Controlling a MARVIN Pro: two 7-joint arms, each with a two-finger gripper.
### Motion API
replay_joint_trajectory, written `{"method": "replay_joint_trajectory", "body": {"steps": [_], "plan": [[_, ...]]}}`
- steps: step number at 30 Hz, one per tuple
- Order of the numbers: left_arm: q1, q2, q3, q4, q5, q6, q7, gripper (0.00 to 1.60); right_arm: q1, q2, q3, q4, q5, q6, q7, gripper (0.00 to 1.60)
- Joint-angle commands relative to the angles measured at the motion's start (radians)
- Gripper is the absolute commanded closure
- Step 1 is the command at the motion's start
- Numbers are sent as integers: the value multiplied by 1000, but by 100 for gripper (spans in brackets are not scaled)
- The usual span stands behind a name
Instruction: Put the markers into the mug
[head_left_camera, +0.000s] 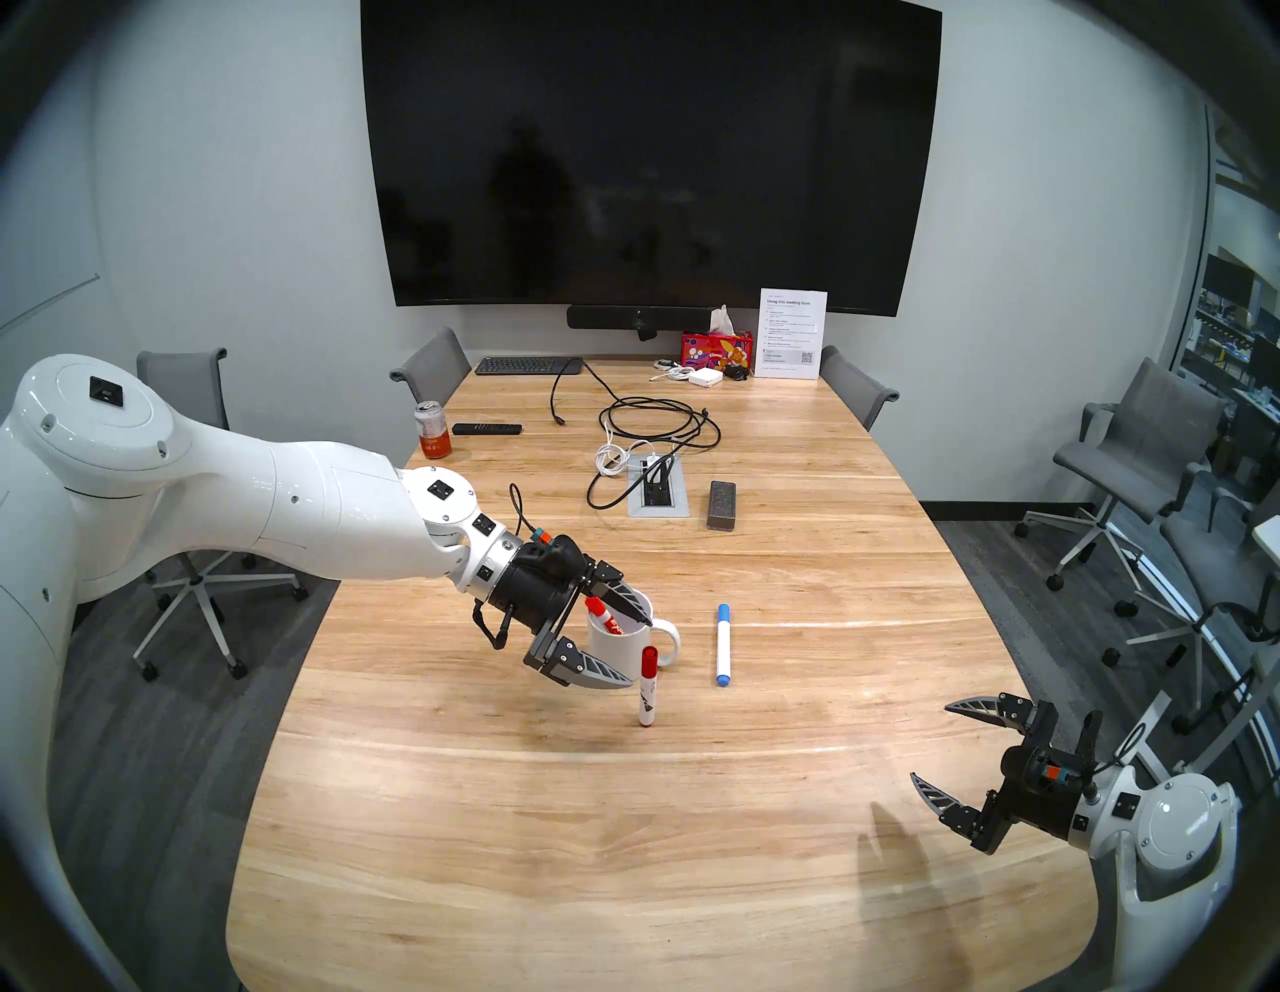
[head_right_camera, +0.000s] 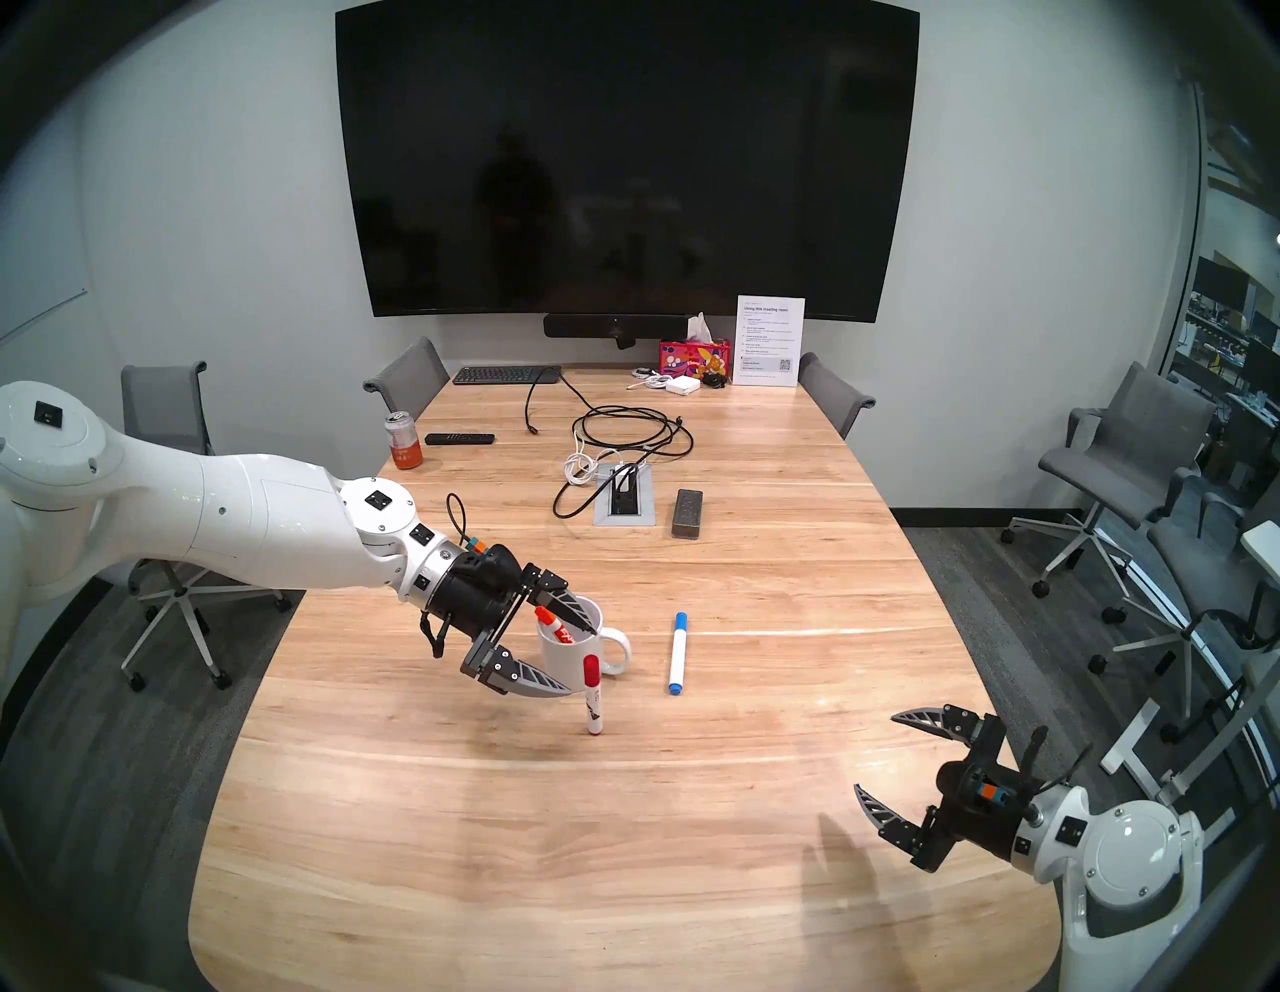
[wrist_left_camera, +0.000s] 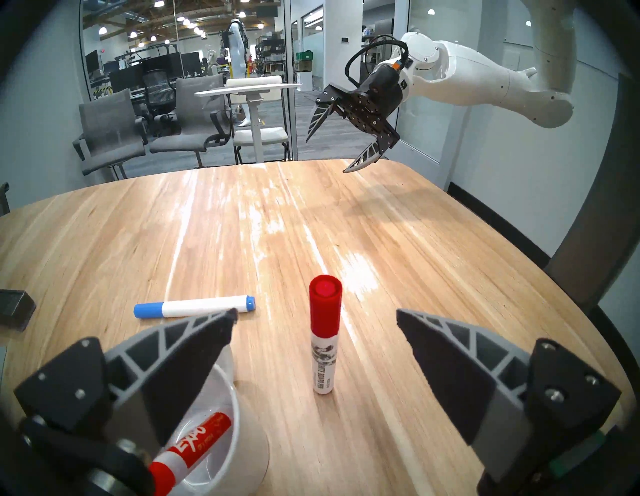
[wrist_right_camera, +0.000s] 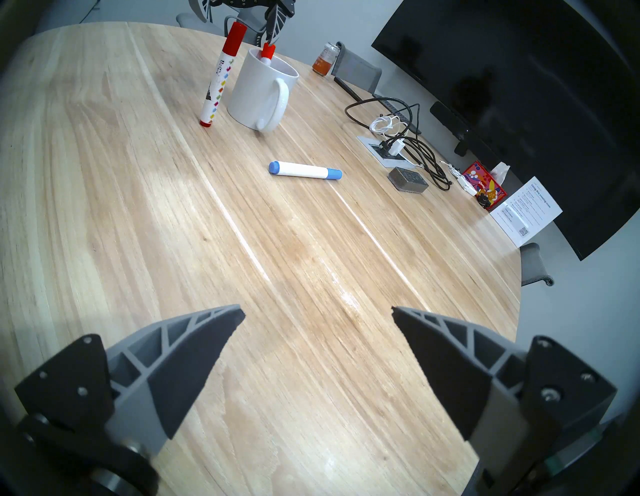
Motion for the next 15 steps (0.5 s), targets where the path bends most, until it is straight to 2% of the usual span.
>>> {"method": "replay_joint_trajectory", "body": {"steps": [1,15], "plan": [[0,-23,-15,9,-7,-1,-8,0,3,2,0,-14,4,2,3,0],[6,-35,-12,20,-8,-3,-23,0,3,2,0,-14,4,2,3,0]]}}
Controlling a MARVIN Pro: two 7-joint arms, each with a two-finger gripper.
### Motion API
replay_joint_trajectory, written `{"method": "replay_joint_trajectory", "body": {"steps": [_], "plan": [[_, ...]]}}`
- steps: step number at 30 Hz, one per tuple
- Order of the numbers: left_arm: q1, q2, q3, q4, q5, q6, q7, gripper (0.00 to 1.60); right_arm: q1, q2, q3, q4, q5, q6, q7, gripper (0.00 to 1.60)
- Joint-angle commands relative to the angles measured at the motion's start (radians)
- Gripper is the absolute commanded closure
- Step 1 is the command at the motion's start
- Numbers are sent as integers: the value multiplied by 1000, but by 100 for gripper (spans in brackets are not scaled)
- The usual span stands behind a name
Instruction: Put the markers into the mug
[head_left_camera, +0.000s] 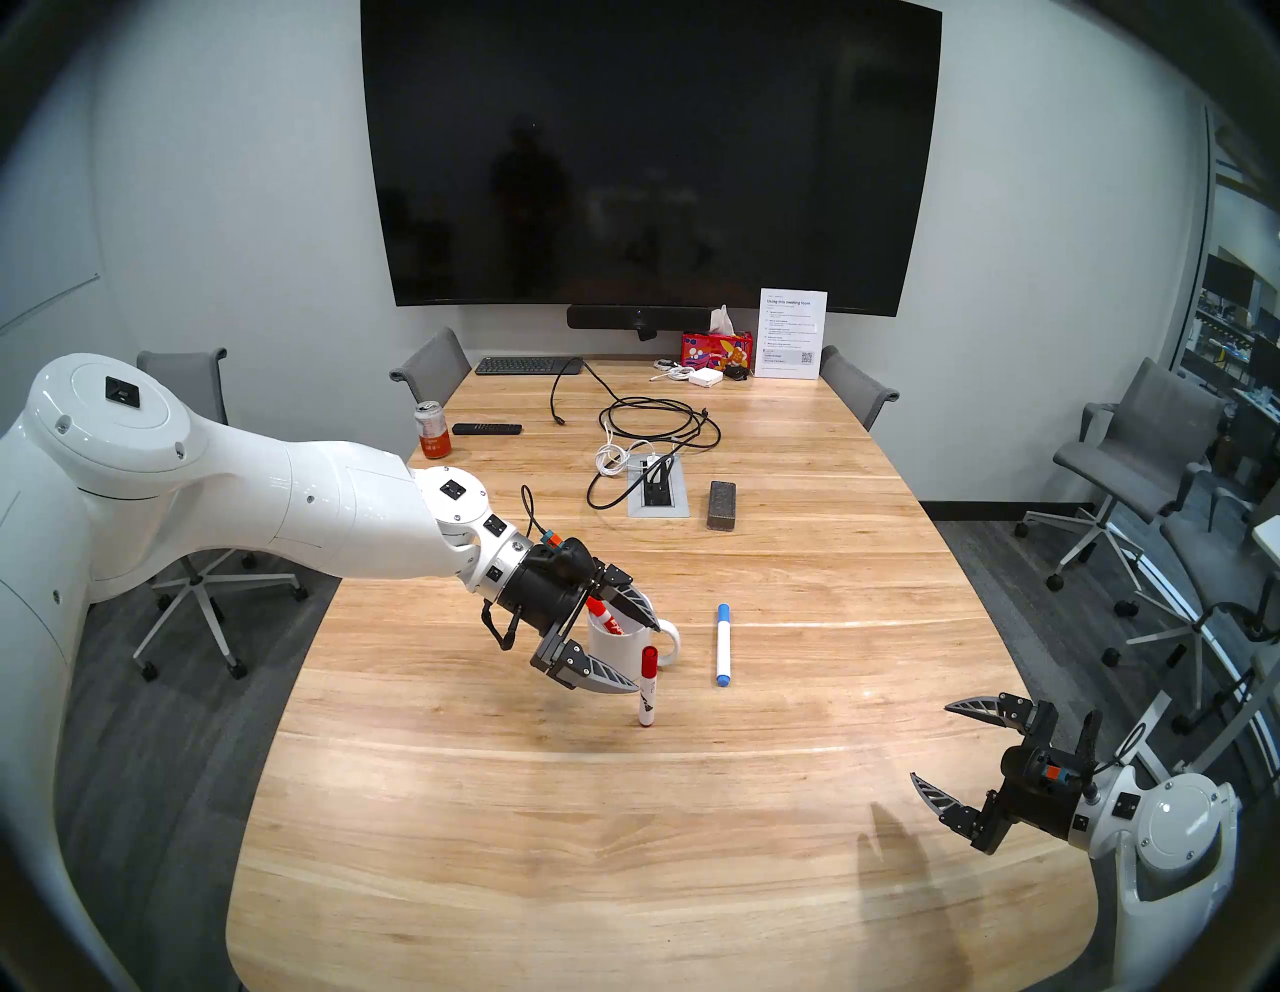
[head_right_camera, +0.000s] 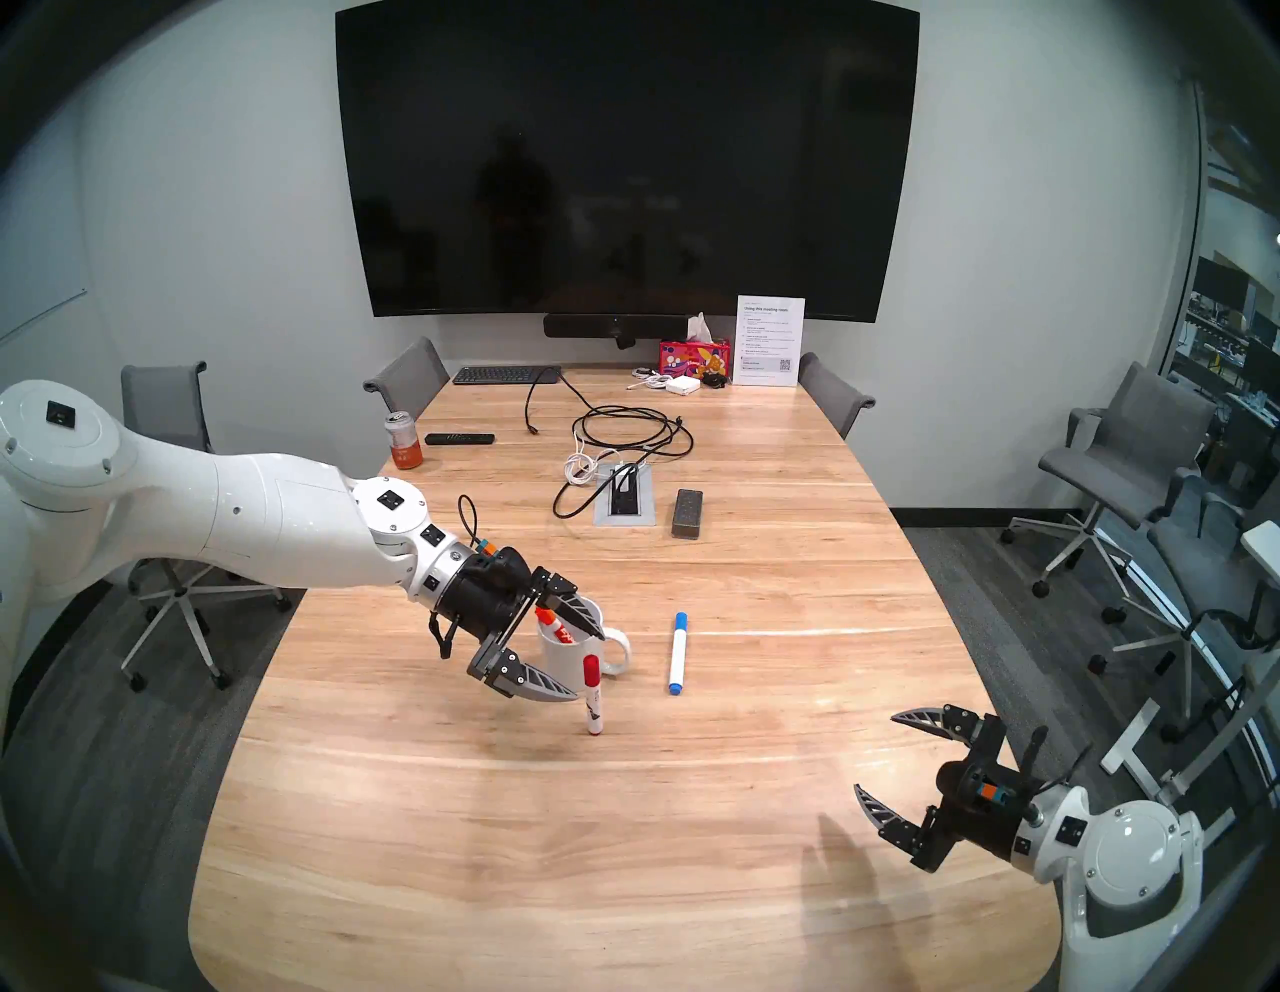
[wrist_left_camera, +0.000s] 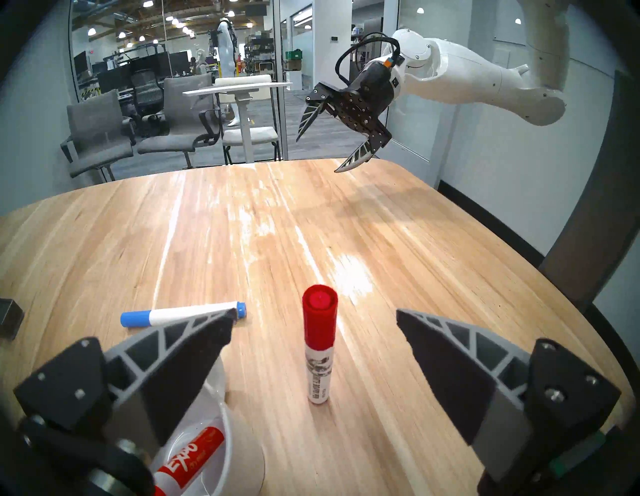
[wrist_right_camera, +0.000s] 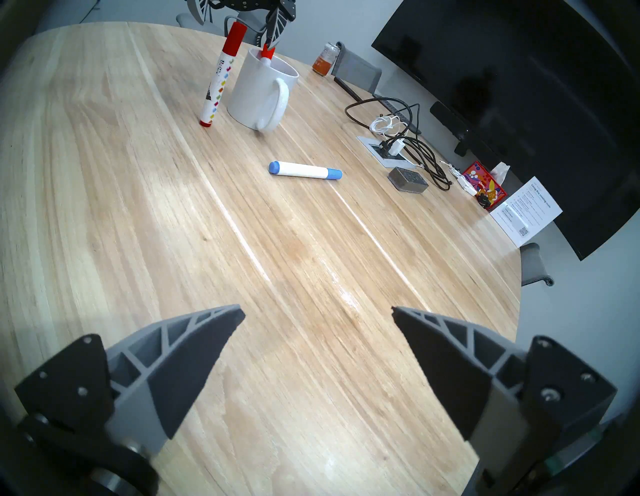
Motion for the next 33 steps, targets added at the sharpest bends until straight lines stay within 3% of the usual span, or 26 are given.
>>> {"method": "replay_joint_trajectory", "body": {"steps": [1,24,25,26,27,28,33], "plan": [[-3,-10,-11,0,-5,-3,-1,0,3,2,0,-14,4,2,3,0],[16,-50,-15,16,-10,-6,-7,0,3,2,0,-14,4,2,3,0],[16,-50,-14,17,-10,-6,-8,36,3,2,0,-14,4,2,3,0],[17,-51,-14,18,-10,-6,-9,95,3,2,0,-14,4,2,3,0],[17,-51,-13,18,-10,-7,-9,140,3,2,0,-14,4,2,3,0],[18,-51,-13,19,-9,-8,-10,160,3,2,0,-14,4,2,3,0],[21,-49,-11,21,-8,-19,-15,160,3,2,0,-14,4,2,3,0]]}}
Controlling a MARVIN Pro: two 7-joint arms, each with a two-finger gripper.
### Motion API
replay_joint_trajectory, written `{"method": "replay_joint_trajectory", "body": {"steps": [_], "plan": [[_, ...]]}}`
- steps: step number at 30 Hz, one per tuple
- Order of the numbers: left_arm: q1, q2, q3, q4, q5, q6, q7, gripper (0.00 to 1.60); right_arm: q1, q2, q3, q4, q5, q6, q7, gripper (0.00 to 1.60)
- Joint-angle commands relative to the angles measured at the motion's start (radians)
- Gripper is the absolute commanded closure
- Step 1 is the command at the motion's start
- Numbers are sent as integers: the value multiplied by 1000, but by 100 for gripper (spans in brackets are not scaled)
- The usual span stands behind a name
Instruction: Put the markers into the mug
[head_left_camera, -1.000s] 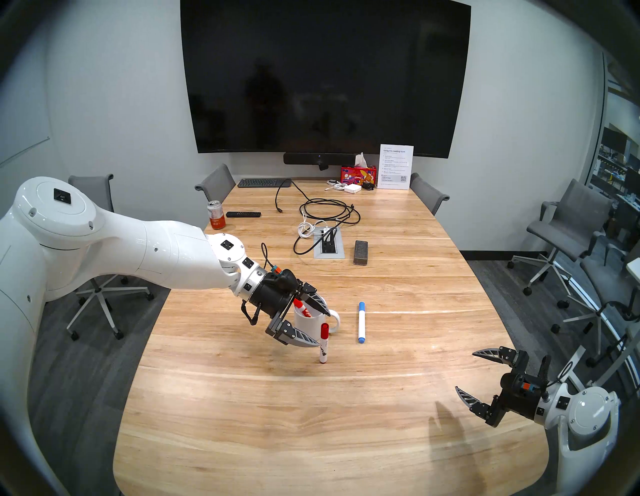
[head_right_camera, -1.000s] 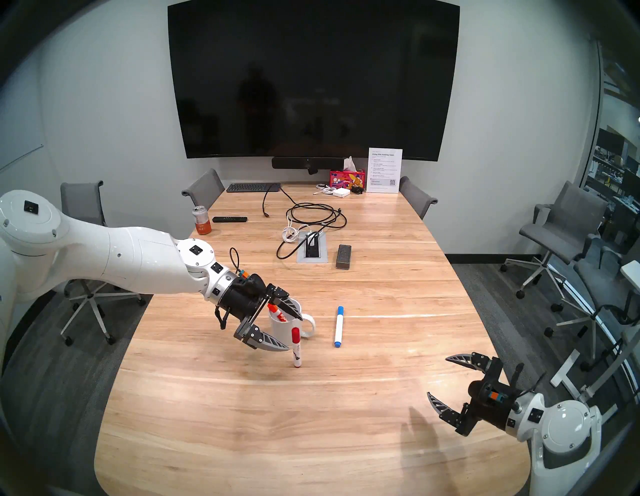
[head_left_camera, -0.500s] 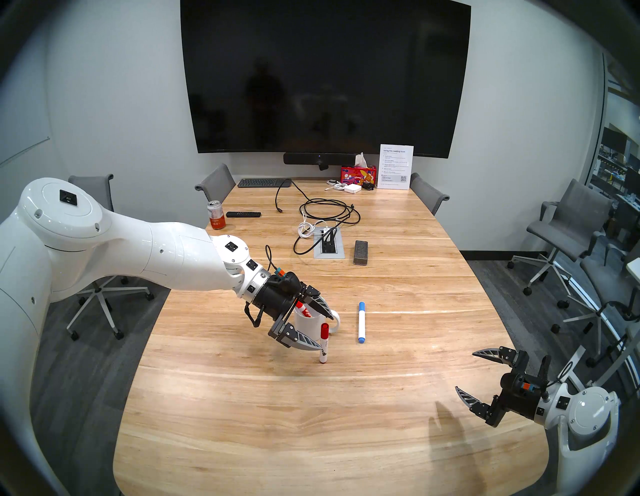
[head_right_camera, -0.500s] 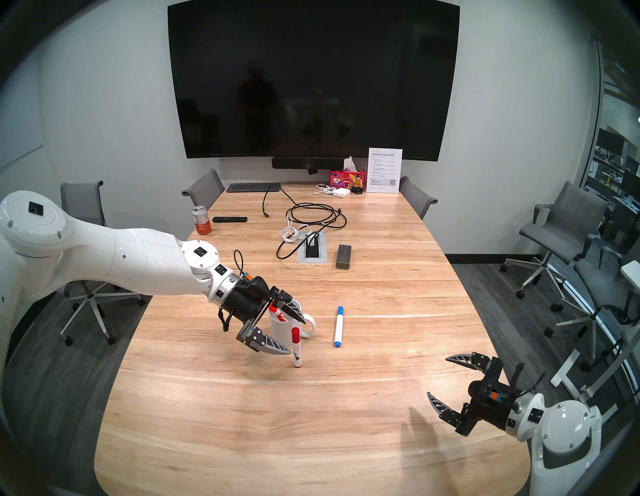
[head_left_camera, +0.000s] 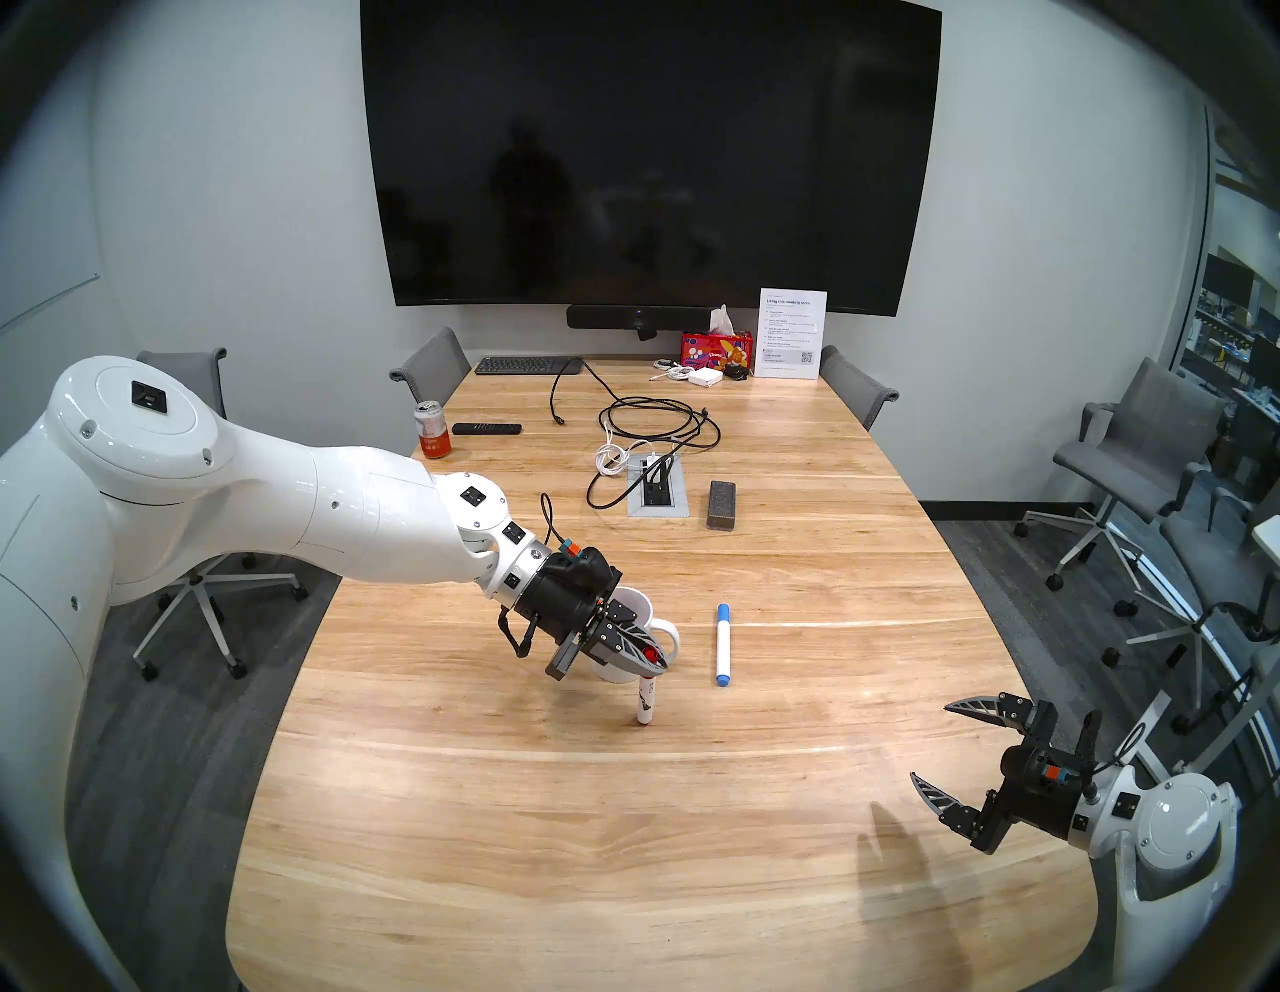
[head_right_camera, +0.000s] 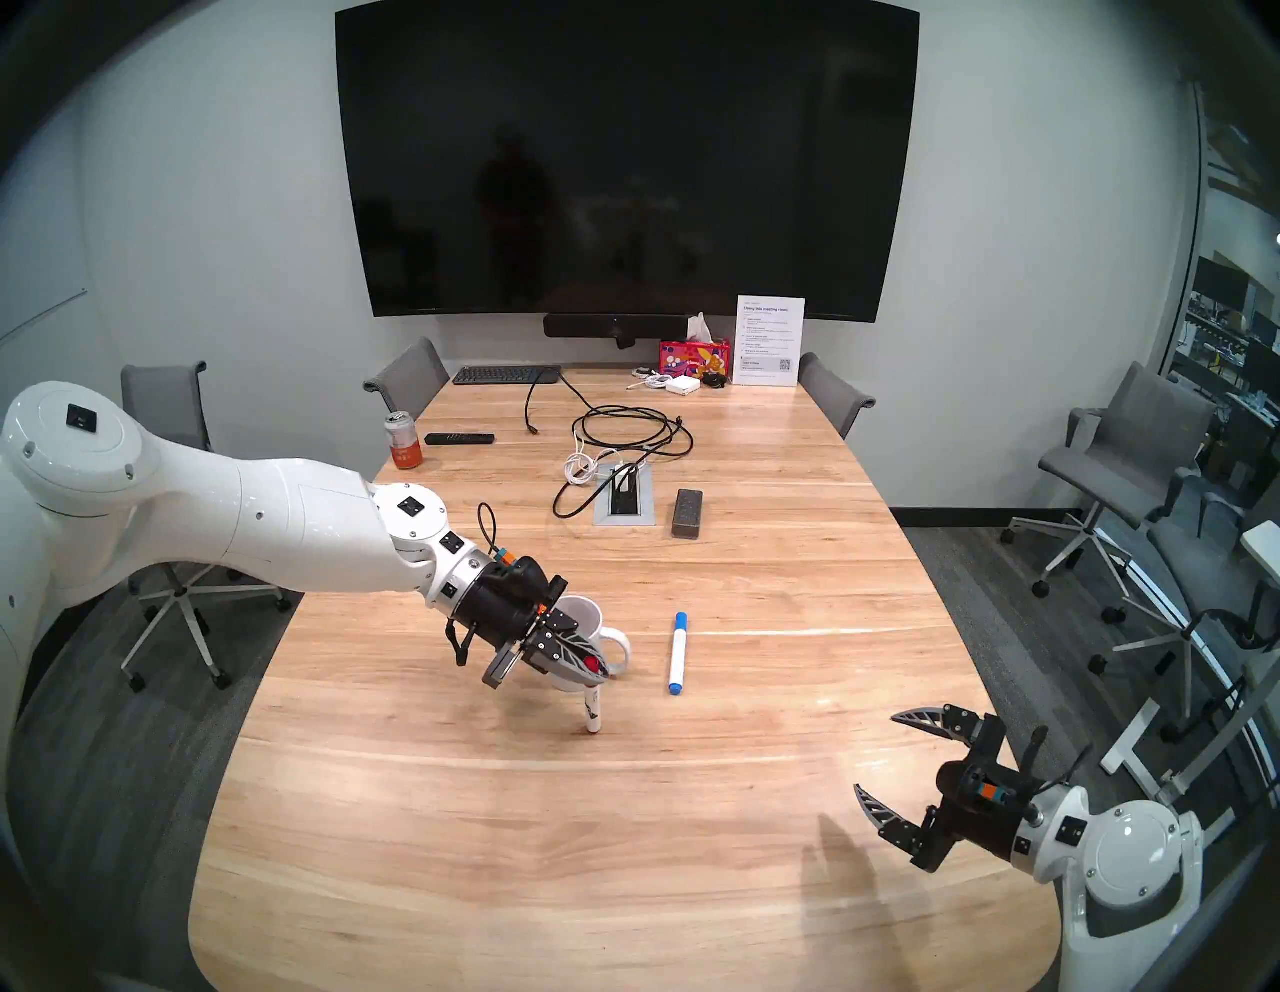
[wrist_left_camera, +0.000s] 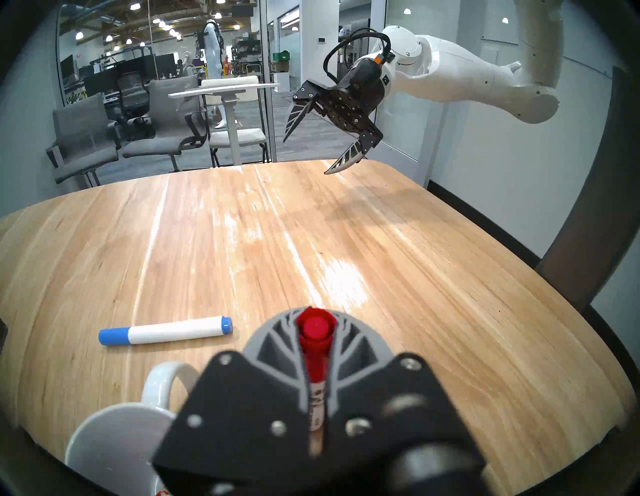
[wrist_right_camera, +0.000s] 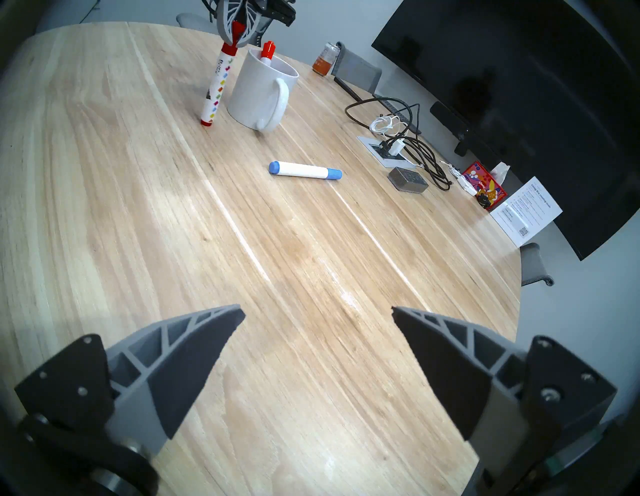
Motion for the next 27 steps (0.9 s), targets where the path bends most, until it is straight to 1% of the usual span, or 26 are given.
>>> {"method": "replay_joint_trajectory", "body": {"steps": [1,6,18,27], "plan": [[-3,0,-6,0,-1,-9,-7,160,3,2,0,-14,4,2,3,0],[-24,21,-9,-17,-4,-14,-5,160,3,2,0,-14,4,2,2,0],[-128,100,-33,-52,-13,-15,-3,160,4,2,-1,-12,3,0,1,0],[-165,137,-36,-52,-19,-7,-7,160,3,2,0,-13,4,1,2,0]]}}
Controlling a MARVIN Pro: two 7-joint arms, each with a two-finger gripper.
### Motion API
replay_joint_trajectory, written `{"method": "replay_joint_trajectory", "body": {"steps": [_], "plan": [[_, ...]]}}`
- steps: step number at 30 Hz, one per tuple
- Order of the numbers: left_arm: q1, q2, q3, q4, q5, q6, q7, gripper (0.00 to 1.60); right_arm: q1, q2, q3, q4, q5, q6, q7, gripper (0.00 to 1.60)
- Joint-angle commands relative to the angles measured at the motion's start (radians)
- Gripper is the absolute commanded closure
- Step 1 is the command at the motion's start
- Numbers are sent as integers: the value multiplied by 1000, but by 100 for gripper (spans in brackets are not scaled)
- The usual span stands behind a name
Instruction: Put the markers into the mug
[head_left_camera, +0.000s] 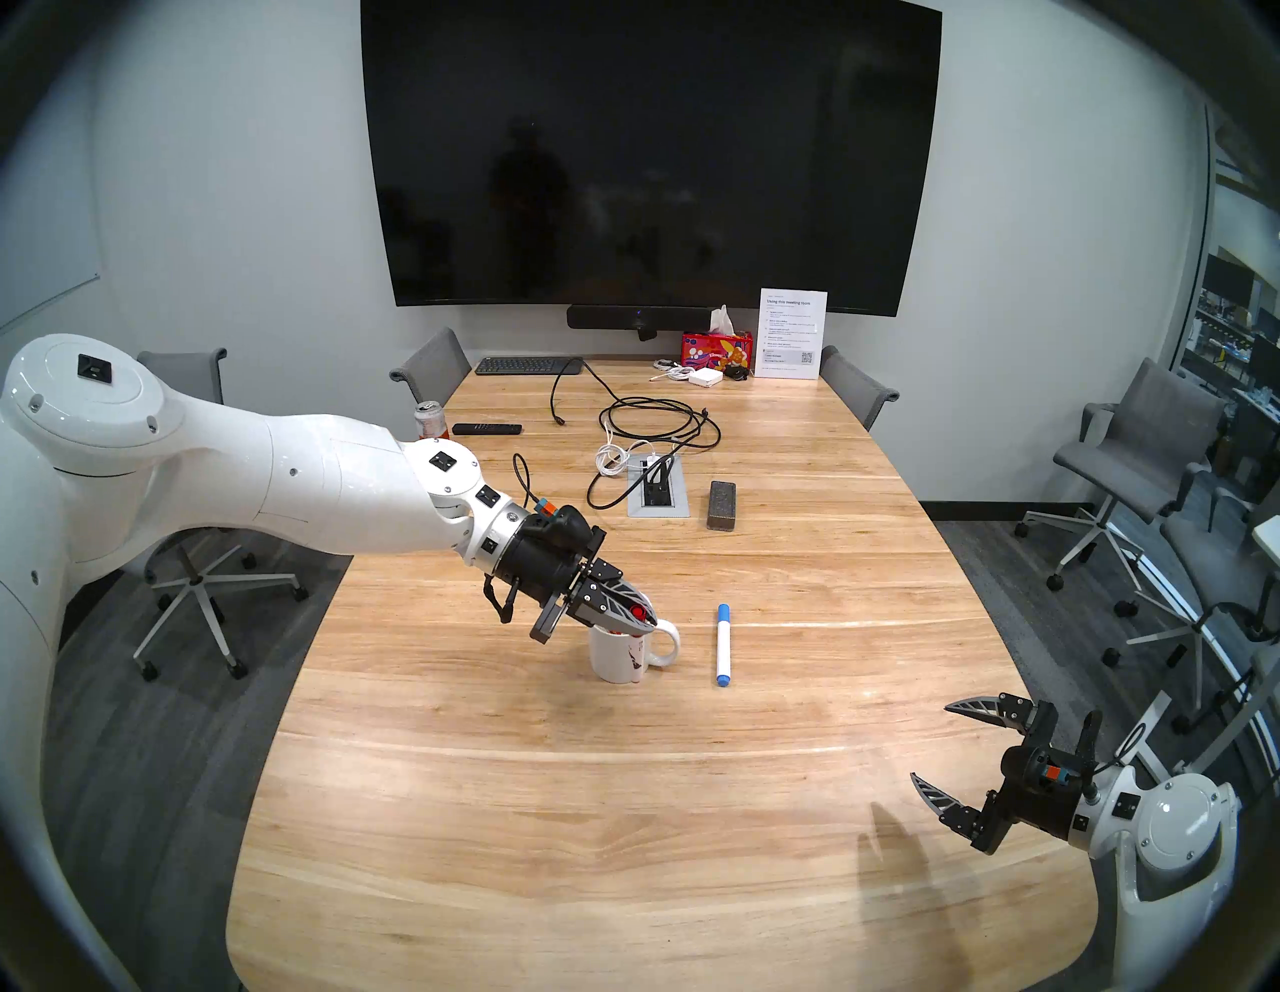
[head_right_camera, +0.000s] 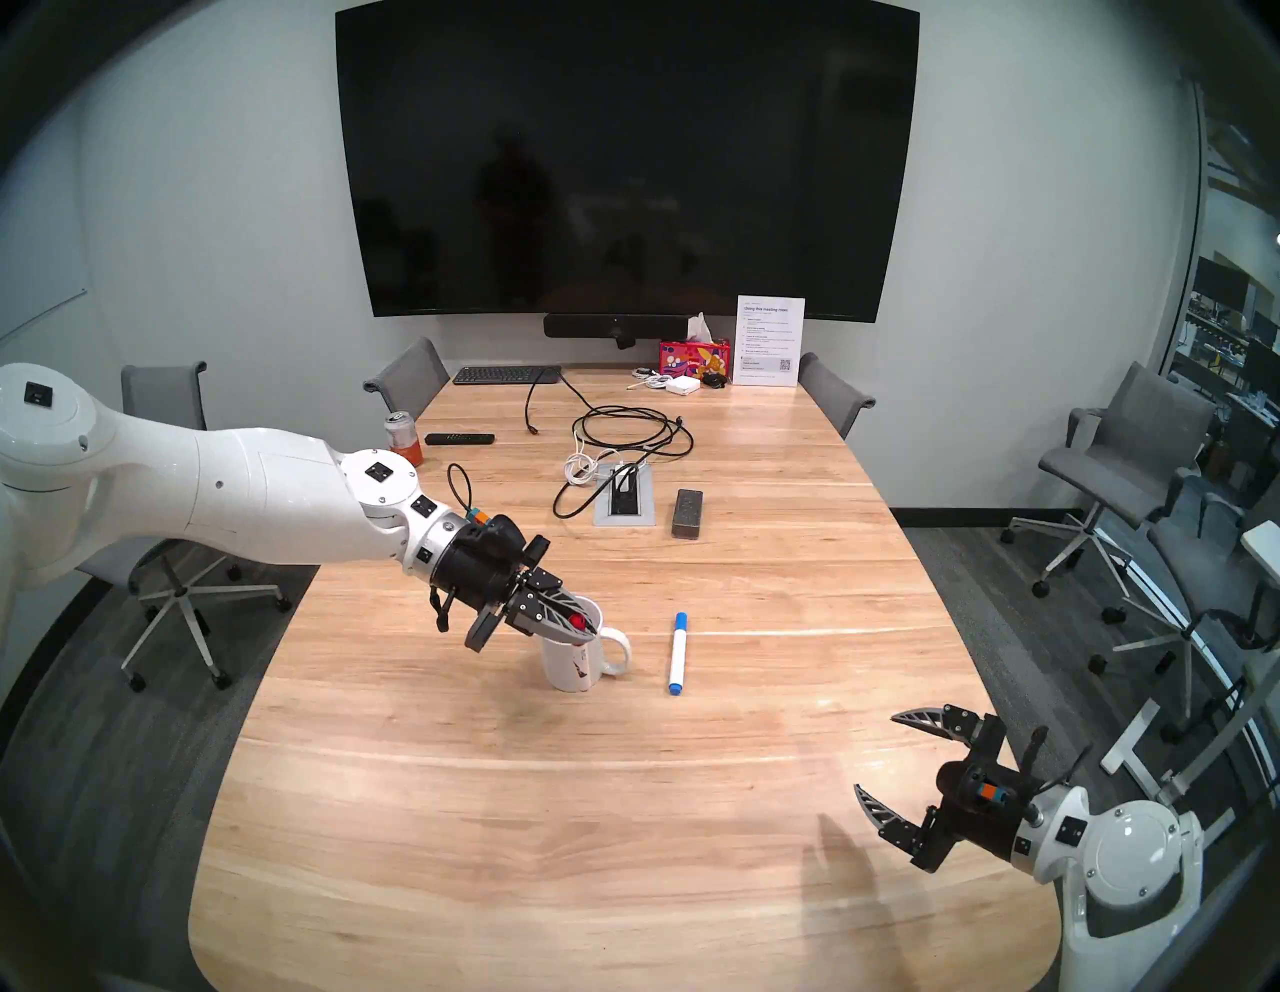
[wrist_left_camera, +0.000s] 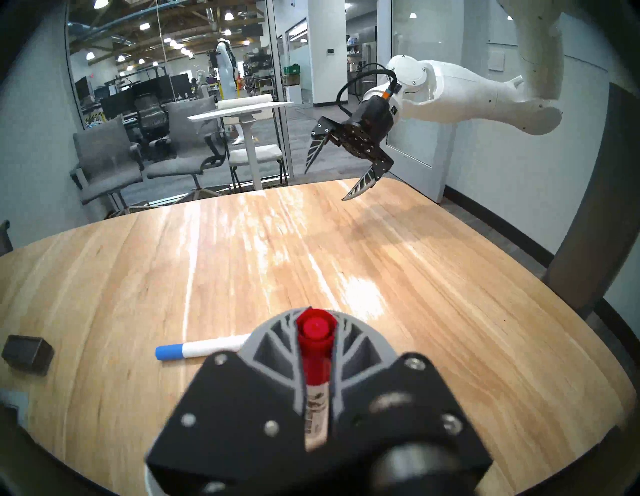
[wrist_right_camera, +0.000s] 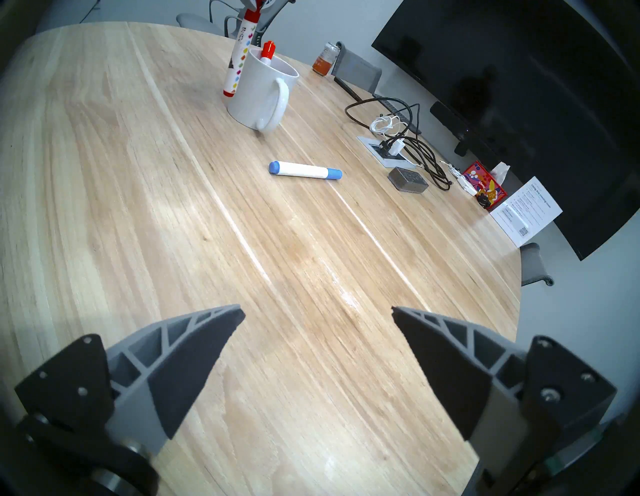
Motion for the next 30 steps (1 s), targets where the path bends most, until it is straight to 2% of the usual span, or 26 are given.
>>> {"method": "replay_joint_trajectory", "body": {"steps": [1,17,26,30], "plan": [[-66,41,-16,3,-9,9,-3,160,3,2,0,-13,4,1,2,0],[-98,54,-47,28,-34,23,-19,160,3,2,0,-14,4,1,2,0],[-90,57,-52,42,-43,25,-29,160,3,2,0,-14,4,2,2,0],[-56,45,-43,78,-53,35,-30,160,3,2,0,-14,4,2,3,0]]}}
